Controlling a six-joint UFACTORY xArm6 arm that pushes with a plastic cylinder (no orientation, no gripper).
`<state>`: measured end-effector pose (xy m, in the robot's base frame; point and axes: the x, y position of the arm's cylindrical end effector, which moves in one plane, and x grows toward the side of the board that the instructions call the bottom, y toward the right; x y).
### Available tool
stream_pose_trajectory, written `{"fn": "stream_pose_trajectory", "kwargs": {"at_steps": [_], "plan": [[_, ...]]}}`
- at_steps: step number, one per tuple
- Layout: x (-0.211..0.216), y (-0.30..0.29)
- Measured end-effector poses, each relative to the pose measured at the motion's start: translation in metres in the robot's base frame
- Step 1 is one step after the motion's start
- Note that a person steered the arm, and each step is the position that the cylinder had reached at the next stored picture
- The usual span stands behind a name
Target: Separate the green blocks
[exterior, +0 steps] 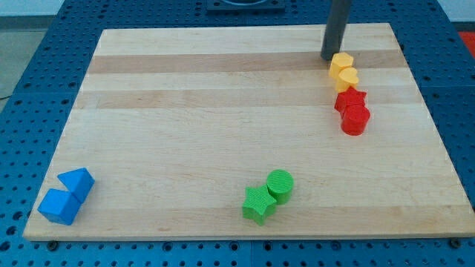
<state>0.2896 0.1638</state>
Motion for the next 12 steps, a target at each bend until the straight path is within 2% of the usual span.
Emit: {"fn": "stream_pose_trajectory", "kwargs": {"at_steps": [1, 3, 4, 6, 8, 9, 10, 12], "plan": [[0.017, 0.009], [0.016, 0.001], [0.032, -0.058], [0.148, -0.214], [0.282, -0.251], [0.328, -0.253], [0.329, -0.243], [0.319, -0.13]]}}
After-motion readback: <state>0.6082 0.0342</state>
